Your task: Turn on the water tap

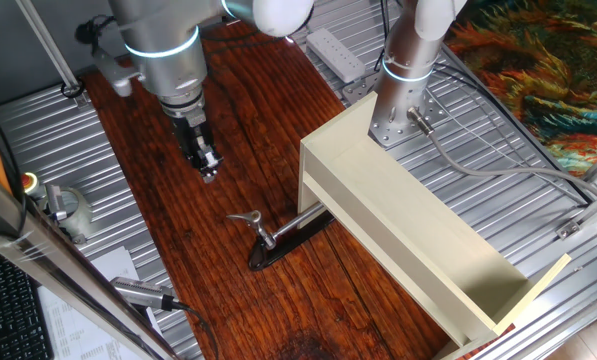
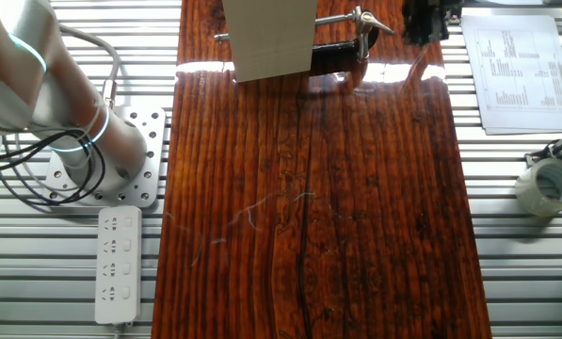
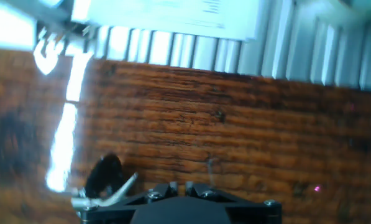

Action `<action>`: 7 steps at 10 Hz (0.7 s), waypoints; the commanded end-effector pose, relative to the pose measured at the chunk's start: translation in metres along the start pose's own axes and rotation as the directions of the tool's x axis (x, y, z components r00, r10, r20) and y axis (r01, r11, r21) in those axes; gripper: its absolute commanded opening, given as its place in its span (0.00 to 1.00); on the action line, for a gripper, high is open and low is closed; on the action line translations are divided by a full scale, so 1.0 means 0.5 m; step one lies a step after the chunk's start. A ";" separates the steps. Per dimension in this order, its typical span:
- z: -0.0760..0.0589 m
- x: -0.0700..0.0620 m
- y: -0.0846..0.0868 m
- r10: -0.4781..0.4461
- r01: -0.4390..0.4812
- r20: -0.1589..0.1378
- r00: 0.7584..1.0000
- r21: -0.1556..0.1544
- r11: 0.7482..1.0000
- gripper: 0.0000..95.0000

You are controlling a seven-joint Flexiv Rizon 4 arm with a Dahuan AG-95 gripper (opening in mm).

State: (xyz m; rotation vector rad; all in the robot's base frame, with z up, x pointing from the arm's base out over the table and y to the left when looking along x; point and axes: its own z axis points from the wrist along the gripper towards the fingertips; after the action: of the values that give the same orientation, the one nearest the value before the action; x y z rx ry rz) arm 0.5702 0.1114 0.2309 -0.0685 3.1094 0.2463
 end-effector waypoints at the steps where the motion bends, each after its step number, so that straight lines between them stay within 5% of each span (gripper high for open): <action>1: 0.002 0.001 -0.003 0.246 -0.245 -0.003 0.969 -0.087 0.966 0.00; 3: 0.002 0.001 -0.003 0.280 -0.279 -0.018 0.960 -0.144 0.949 0.00; 5: 0.006 -0.002 0.005 0.299 -0.300 -0.032 0.954 -0.143 0.943 0.00; 6: 0.019 -0.009 0.024 0.299 -0.300 -0.031 0.954 -0.138 0.944 0.20; 7: 0.028 -0.014 0.038 0.299 -0.300 -0.031 0.954 -0.138 0.944 0.20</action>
State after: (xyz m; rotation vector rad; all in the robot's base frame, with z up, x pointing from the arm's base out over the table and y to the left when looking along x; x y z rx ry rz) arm 0.5762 0.1327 0.2199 0.4168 3.0939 0.4811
